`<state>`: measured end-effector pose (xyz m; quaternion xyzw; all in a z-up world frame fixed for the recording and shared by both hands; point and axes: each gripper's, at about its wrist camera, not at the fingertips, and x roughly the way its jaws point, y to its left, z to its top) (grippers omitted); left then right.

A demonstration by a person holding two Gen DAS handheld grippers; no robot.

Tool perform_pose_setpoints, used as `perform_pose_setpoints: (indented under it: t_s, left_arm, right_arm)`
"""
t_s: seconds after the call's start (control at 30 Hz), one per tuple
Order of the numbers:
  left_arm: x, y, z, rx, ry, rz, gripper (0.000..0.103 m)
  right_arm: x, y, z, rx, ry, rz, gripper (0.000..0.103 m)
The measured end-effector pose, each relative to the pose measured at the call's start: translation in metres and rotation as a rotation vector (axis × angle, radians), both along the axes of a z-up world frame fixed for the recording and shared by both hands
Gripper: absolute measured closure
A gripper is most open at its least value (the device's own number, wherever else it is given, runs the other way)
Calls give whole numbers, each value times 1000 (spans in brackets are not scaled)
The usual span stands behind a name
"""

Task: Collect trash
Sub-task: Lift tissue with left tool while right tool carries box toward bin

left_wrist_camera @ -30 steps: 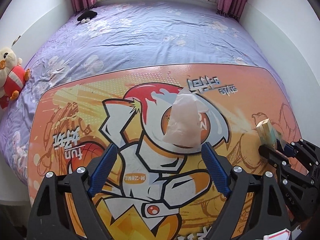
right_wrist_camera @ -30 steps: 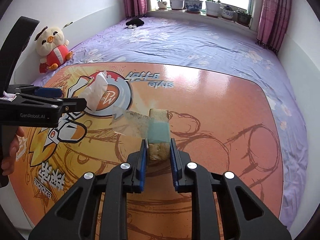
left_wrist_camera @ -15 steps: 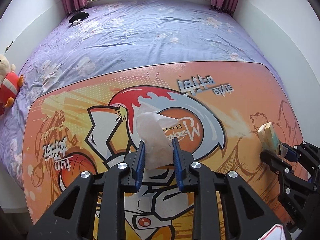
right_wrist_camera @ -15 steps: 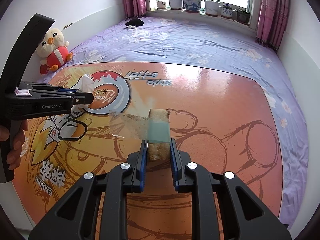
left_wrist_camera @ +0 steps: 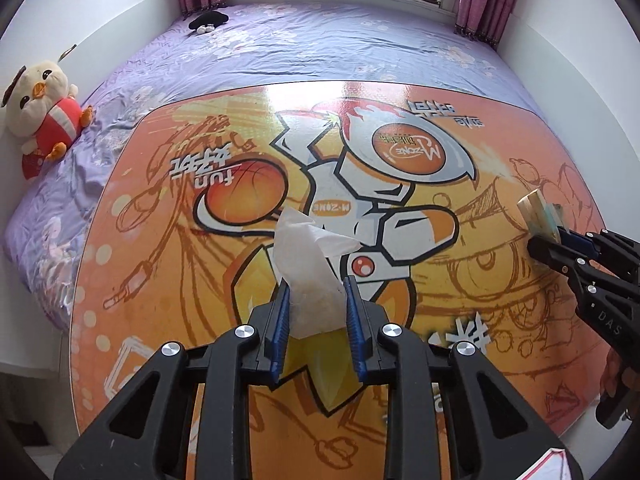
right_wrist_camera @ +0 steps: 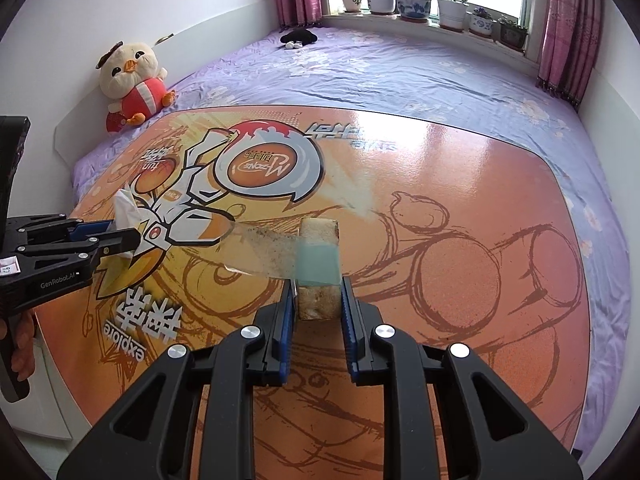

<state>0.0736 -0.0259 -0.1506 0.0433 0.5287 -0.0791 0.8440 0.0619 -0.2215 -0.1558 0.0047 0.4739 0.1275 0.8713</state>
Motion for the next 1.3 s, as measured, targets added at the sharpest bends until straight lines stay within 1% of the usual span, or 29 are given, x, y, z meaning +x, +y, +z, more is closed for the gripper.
perform_pose_setpoints:
  t_s: [0.07, 0.1, 0.13, 0.17, 0.2, 0.23, 0.27, 0.3, 0.33, 0.37, 0.43, 0.47, 0.5, 0.63, 0.77, 0.9, 1.0, 1.1, 1.13, 1.17, 1.3]
  left_arm:
    - [-10, 6, 1, -12, 0, 15, 77]
    - [-14, 8, 1, -20, 1, 19, 77]
    - [-17, 11, 1, -25, -1, 23, 77]
    - [-20, 13, 2, -26, -5, 30, 71]
    - [-22, 17, 2, -29, -10, 38, 56]
    - [-25, 20, 3, -27, -21, 50, 50]
    - [-27, 23, 4, -26, -30, 60, 40]
    - [-29, 25, 5, -27, -36, 70, 33]
    - [-30, 28, 6, -33, -40, 77, 32]
    - [-32, 29, 6, -39, -41, 79, 30]
    - [-34, 30, 7, -35, -47, 83, 24]
    - [-35, 32, 7, -30, -54, 92, 17]
    - [-35, 33, 8, -32, -62, 105, 14]
    - [-31, 41, 7, -62, -65, 143, 9]
    - [-18, 37, 6, -45, -73, 129, 9]
    - [-11, 38, 10, -81, -79, 134, 8]
    - [-13, 34, 9, -76, -78, 128, 8]
    - [-19, 32, 6, -81, -67, 127, 8]
    - [-21, 31, 4, -80, -63, 126, 8]
    - [-22, 31, 2, -75, -58, 125, 8]
    - [-22, 31, -5, -71, -34, 130, 9]
  right_arm:
    - [-5, 2, 1, -5, -2, 14, 75]
    - [-8, 2, 1, -1, -1, 22, 69]
    - [-10, 2, 1, 12, 1, 27, 56]
    - [-13, 2, 3, 23, -5, 27, 50]
    - [-16, 1, 4, 25, -13, 28, 45]
    - [-19, 0, 5, 24, -13, 32, 42]
    - [-21, -1, 5, 30, -8, 38, 41]
    - [-23, -3, 5, 33, -4, 37, 39]
    - [-25, -4, 5, 31, -1, 30, 35]
    - [-27, -6, 6, 31, 2, 24, 33]
    - [-30, -12, 8, 38, 1, 0, 30]
    - [-30, -14, 9, 46, 0, -15, 29]
    - [-29, -17, 10, 56, -2, -29, 28]
    - [-17, -19, 5, 47, 4, -75, 27]
    - [-7, -11, 5, 14, 3, -62, 27]
    - [-16, -19, 21, 31, -59, -68, 23]
    - [-22, -25, 39, 12, -139, -72, 23]
    - [-21, -20, 56, 16, -204, -19, 23]
    - [-18, -16, 55, 0, -202, -2, 22]
    - [-12, -12, 49, -23, -182, 9, 22]
    - [9, -4, 9, -43, -57, 31, 22]
